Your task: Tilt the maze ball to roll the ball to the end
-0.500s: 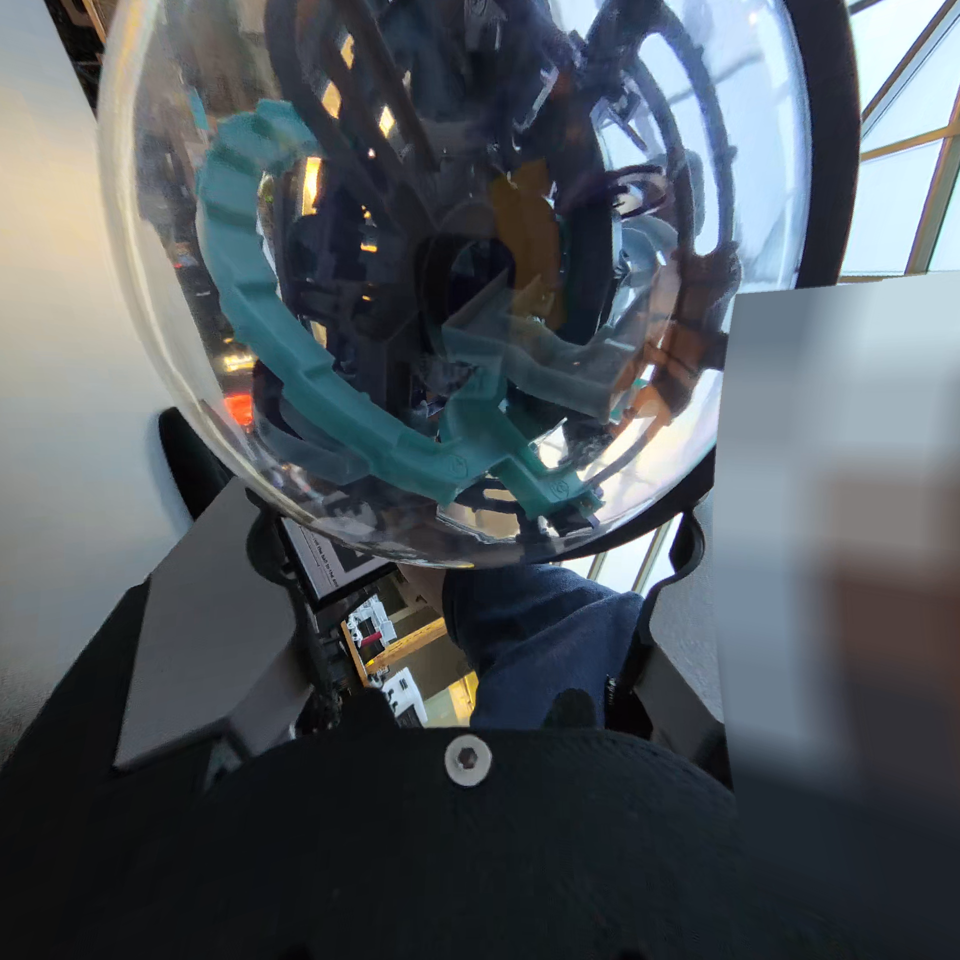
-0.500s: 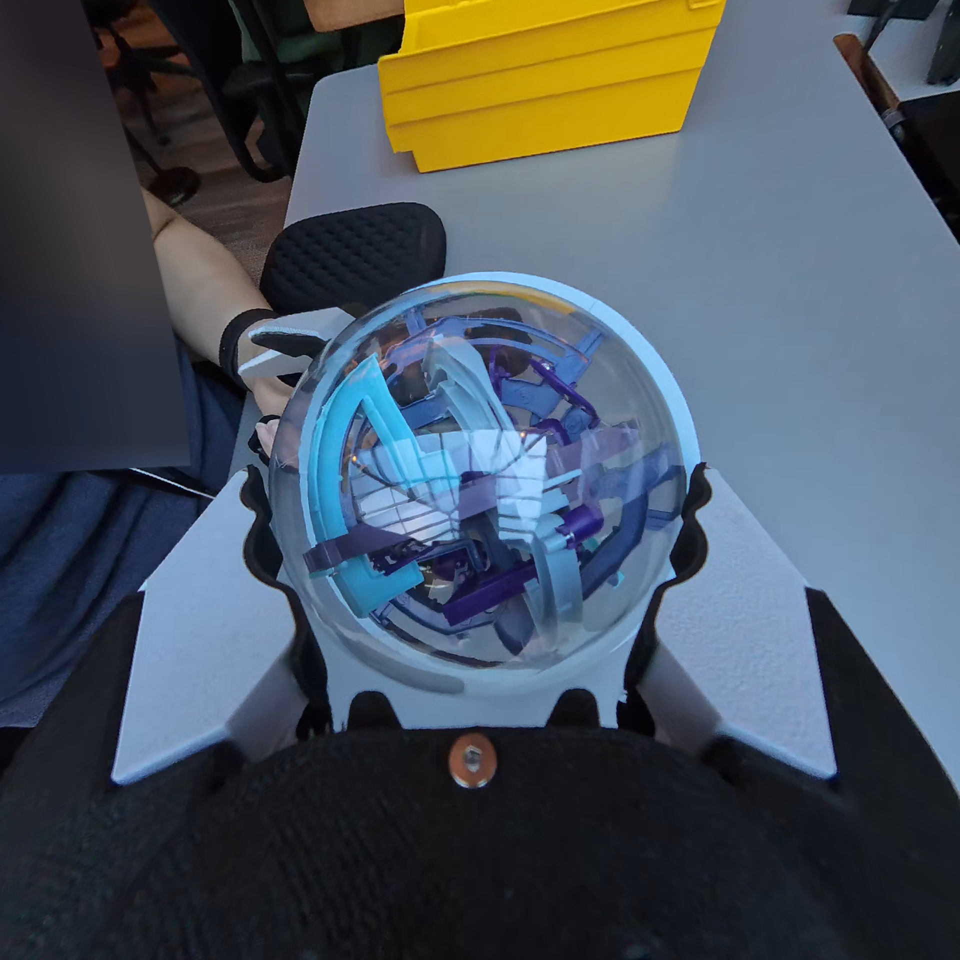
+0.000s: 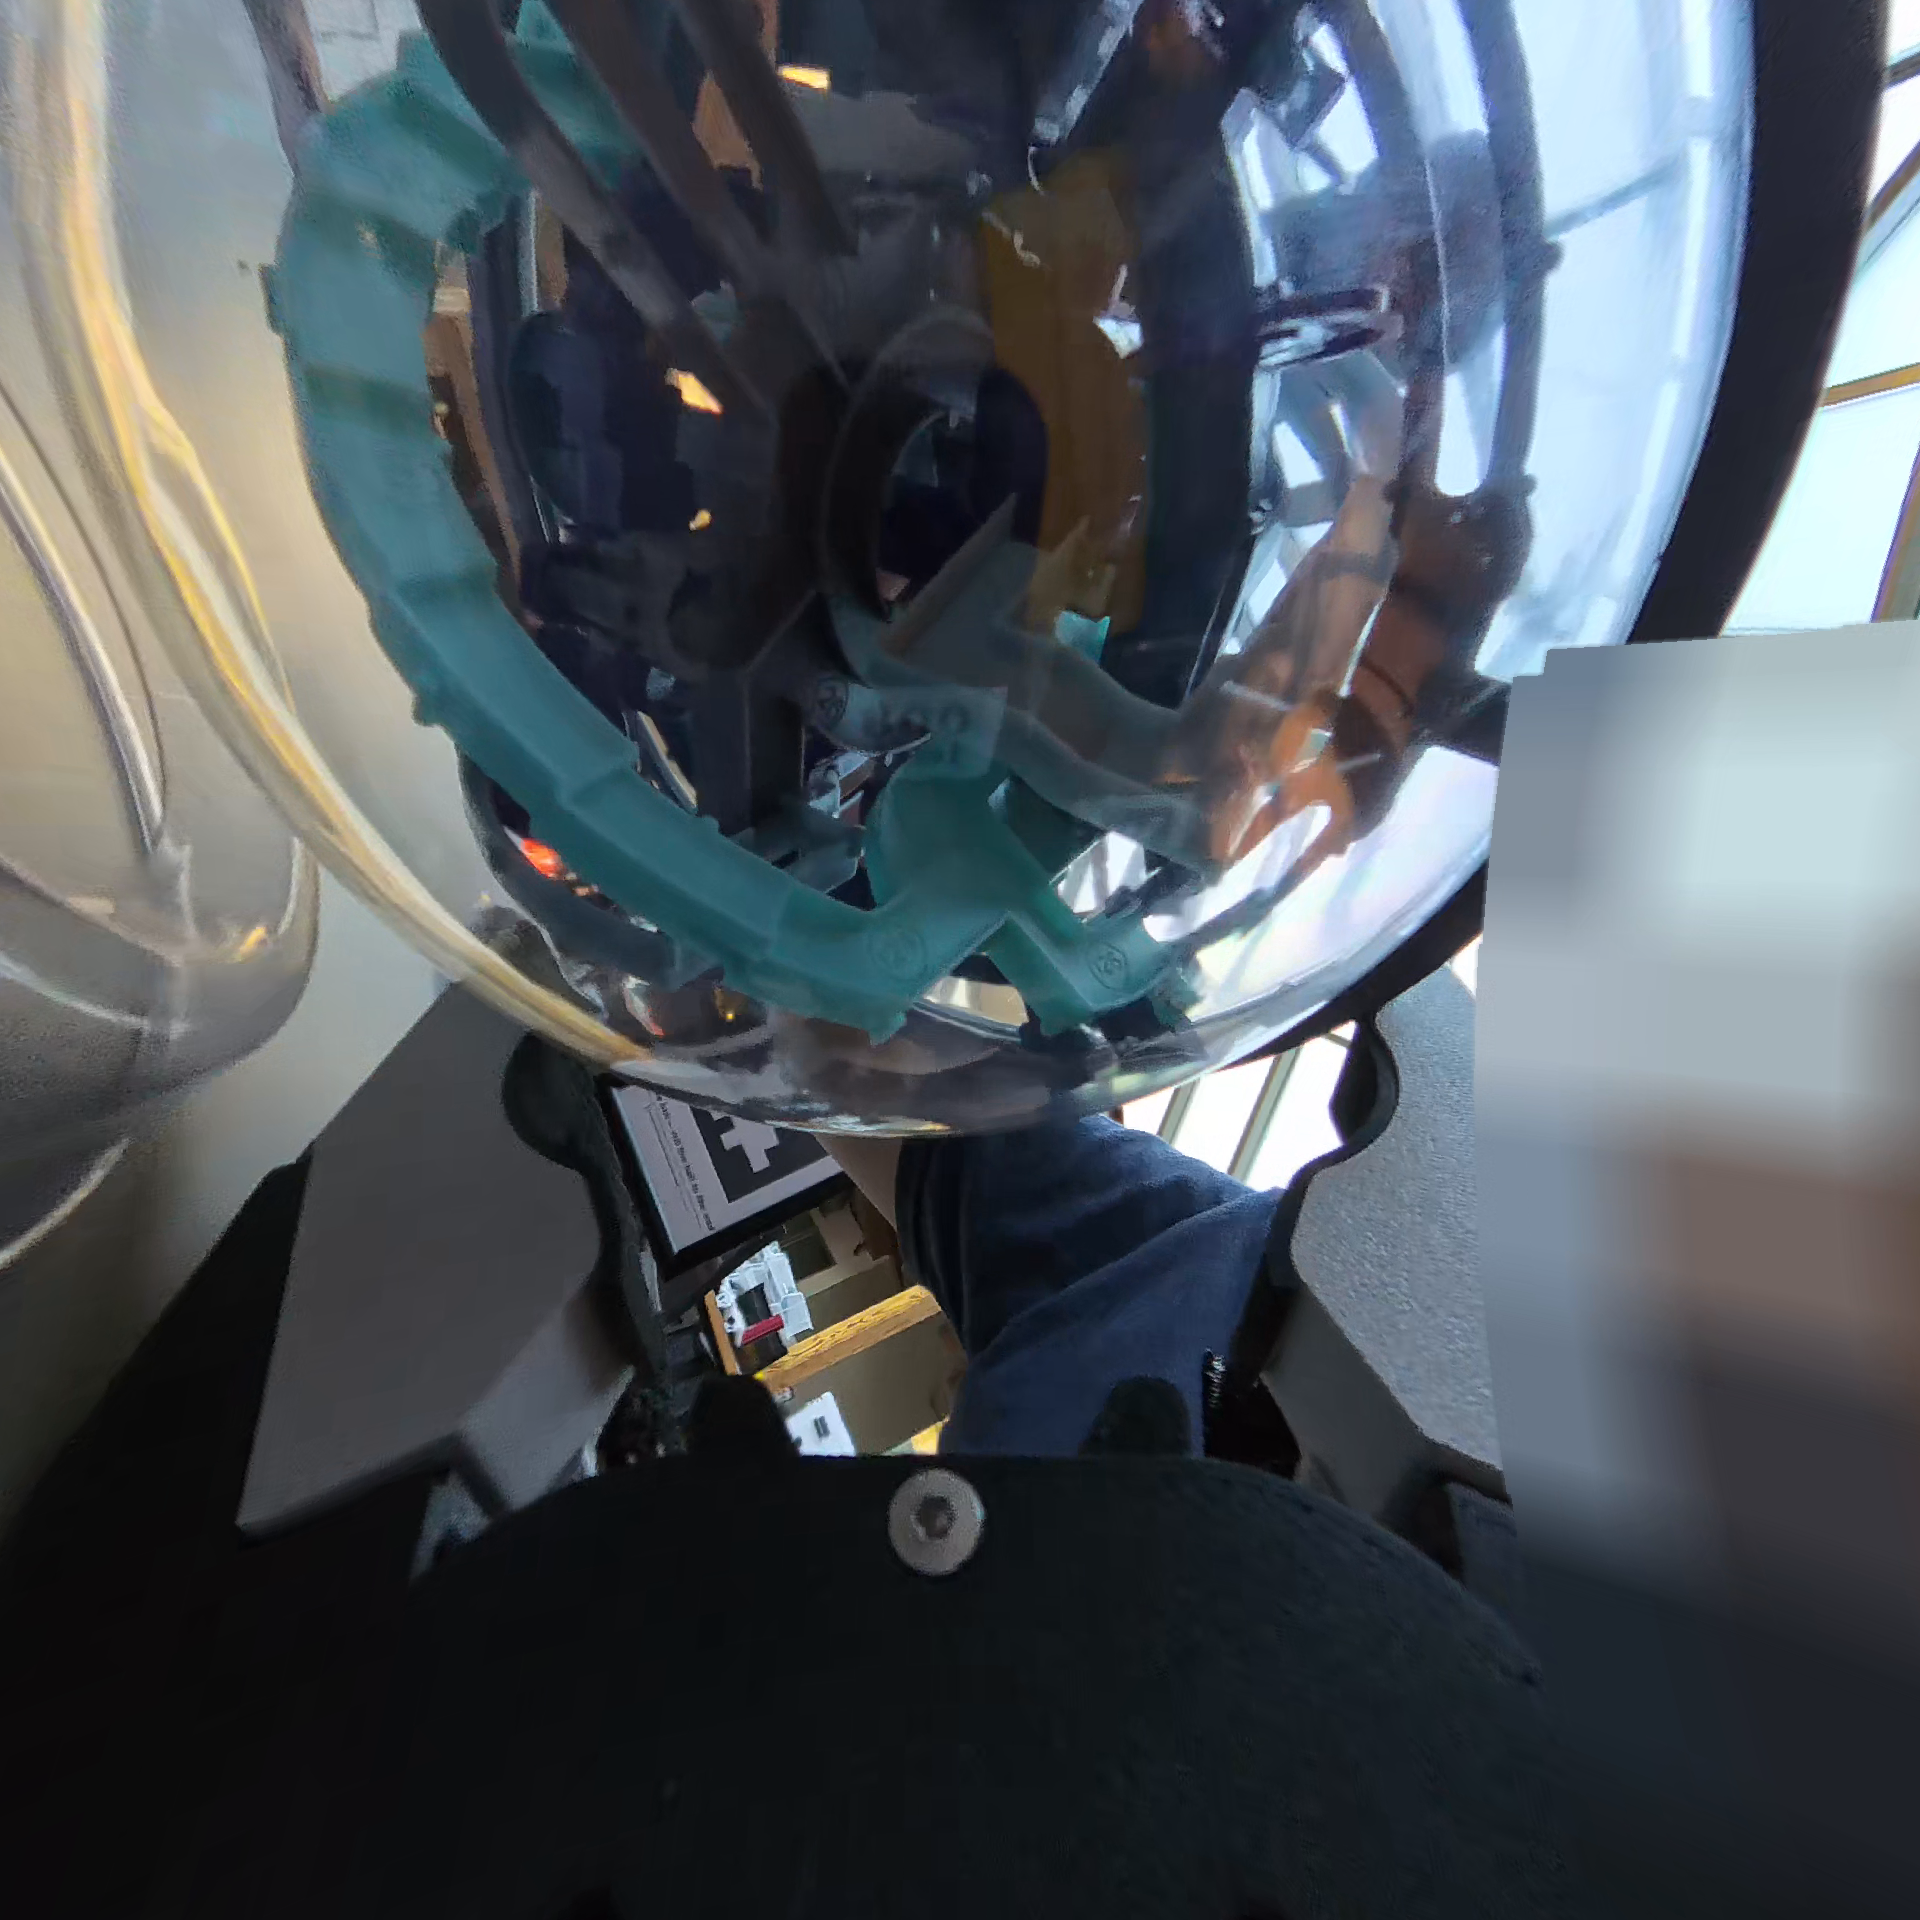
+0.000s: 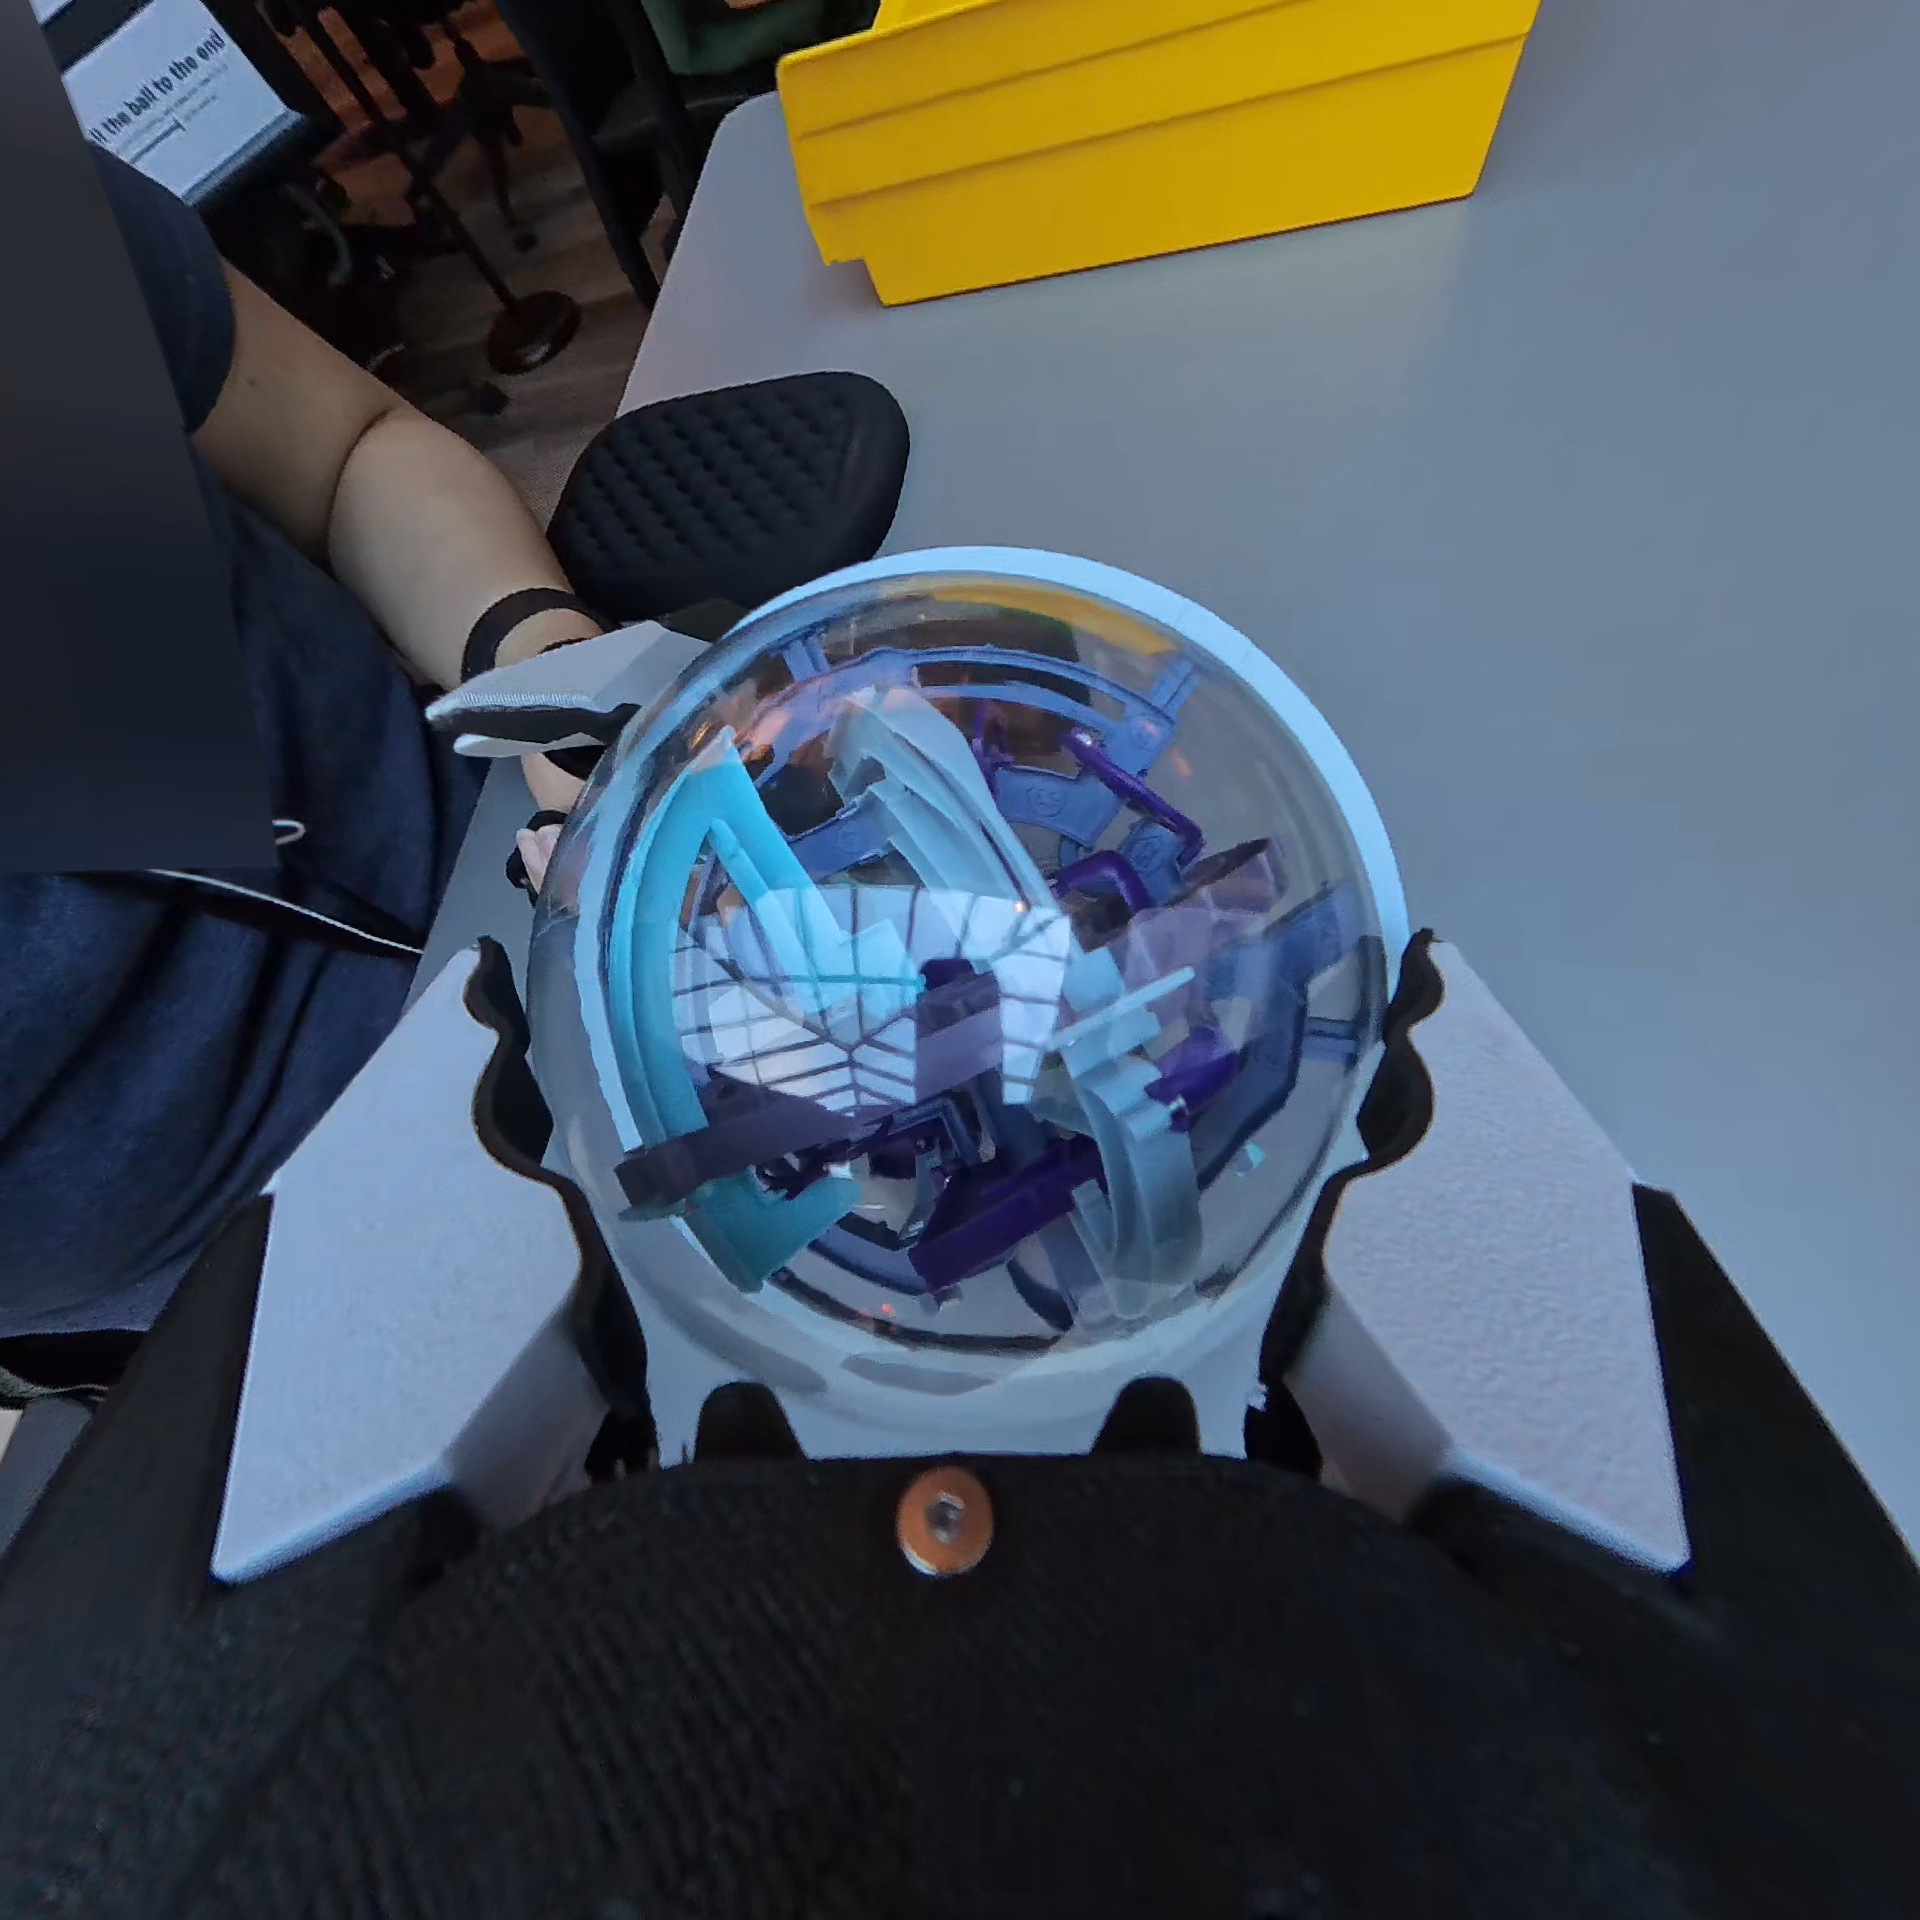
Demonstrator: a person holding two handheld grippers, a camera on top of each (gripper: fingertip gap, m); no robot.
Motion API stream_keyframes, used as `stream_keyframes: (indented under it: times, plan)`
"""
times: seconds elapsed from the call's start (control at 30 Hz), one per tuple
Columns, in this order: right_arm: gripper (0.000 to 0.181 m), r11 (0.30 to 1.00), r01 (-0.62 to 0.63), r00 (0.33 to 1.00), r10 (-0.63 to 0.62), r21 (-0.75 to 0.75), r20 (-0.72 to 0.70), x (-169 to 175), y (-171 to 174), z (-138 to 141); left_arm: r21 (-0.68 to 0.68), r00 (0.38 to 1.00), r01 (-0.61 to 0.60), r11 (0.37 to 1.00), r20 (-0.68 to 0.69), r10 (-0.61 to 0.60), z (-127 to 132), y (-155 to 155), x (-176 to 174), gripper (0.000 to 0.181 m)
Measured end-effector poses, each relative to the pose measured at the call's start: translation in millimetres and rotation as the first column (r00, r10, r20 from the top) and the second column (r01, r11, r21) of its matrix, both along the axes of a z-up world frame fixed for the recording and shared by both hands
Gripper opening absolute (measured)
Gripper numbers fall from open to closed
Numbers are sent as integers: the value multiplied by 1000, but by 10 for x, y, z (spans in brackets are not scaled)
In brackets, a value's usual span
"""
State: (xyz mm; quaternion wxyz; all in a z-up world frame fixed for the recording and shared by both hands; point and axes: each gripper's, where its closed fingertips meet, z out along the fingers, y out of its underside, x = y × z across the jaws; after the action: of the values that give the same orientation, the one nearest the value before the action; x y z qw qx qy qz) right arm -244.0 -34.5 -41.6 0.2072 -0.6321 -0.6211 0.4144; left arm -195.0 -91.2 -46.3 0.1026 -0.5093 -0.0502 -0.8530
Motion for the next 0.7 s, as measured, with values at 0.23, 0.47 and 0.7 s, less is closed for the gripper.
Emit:
stream_keyframes:
  times: [0.23, 0.47, 0.7]
  plan:
    - [159, 998, -47, 998, 45, -39, -46, -70, 101, -9, -80, 999, 9, 997, 33, -6, 47, 73, -48, 139]
    - [159, 993, -104, 994, 101, -61, -50, -155, 73, -72, -139, 993, 39, 989, 117, -23, 114, 26, -99, 138]
    - [159, 992, -112, 993, 110, -51, -42, -172, 61, -74, -176, 986, 51, 983, 165, -22, 167, -24, -142, 119]
